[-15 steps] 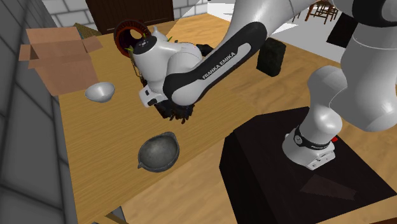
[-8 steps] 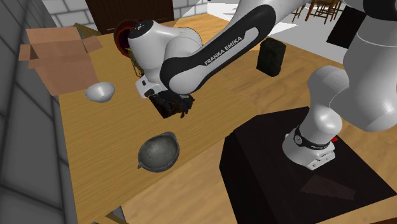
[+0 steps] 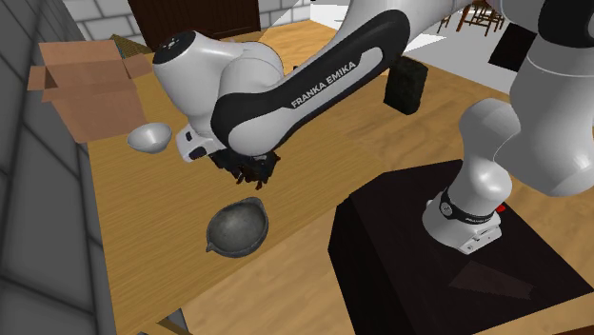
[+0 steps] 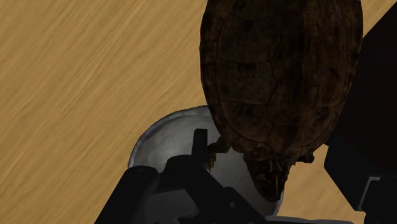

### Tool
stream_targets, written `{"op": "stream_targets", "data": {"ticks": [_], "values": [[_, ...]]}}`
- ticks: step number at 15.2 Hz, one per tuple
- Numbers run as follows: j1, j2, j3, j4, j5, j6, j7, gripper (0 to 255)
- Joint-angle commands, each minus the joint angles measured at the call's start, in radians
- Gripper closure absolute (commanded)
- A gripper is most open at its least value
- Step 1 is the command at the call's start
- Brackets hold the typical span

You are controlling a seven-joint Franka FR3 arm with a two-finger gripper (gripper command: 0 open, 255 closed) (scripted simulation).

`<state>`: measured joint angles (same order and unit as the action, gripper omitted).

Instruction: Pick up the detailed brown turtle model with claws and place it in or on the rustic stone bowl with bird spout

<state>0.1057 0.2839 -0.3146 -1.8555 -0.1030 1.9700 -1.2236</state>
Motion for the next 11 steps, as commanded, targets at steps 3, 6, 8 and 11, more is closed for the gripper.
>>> {"op": "stream_targets", "data": {"ticks": [3,6,8,11], "values": [[0.032,0.081,0.031,0.132,0.028,-0.062,0.052,255],[0.054,0.152,0.053,0.247,0.048,-0.114,0.088,255],[0.069,0.219,0.069,0.359,0.063,-0.164,0.118,255],[0.068,0.232,0.071,0.337,0.065,-0.130,0.120,255]]}}
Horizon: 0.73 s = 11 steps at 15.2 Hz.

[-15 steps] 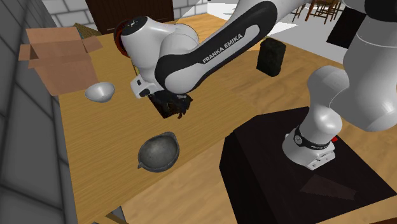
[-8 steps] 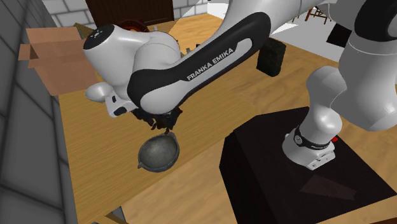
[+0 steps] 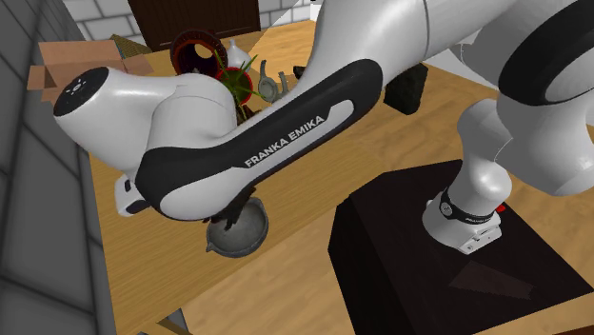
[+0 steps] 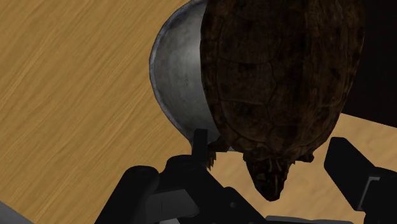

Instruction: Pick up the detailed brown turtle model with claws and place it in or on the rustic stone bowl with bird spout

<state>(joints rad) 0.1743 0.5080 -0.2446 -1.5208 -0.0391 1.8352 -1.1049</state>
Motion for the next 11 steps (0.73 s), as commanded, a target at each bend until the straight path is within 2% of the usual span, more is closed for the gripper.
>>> {"op": "stream_targets", "data": {"ticks": [1,11], "values": [[0.000,0.012,0.001,-0.004,0.002,0.016,0.003,255],[-0.004,0.067,0.008,-0.056,0.011,0.122,0.010,255]]}}
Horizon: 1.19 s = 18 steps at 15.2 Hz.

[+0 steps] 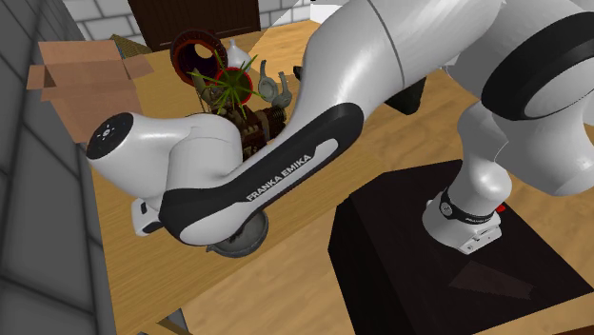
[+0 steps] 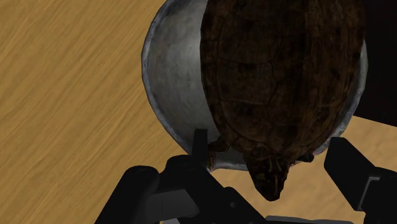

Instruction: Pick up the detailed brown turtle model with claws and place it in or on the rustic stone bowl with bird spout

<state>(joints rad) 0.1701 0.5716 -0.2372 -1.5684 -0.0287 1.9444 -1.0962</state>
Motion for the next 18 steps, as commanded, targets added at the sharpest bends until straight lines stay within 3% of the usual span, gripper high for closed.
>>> {"op": "stream_targets", "data": {"ticks": [1,9,10,15,18], "values": [[-0.001,0.011,0.001,-0.012,0.002,0.023,0.001,255],[-0.001,0.012,0.001,-0.012,0.002,0.025,0.002,255],[-0.001,0.012,0.001,-0.012,0.002,0.025,0.002,0],[-0.001,0.012,0.001,-0.012,0.002,0.025,0.002,0],[0.004,-0.007,0.001,0.060,0.000,-0.067,0.003,0]]}}
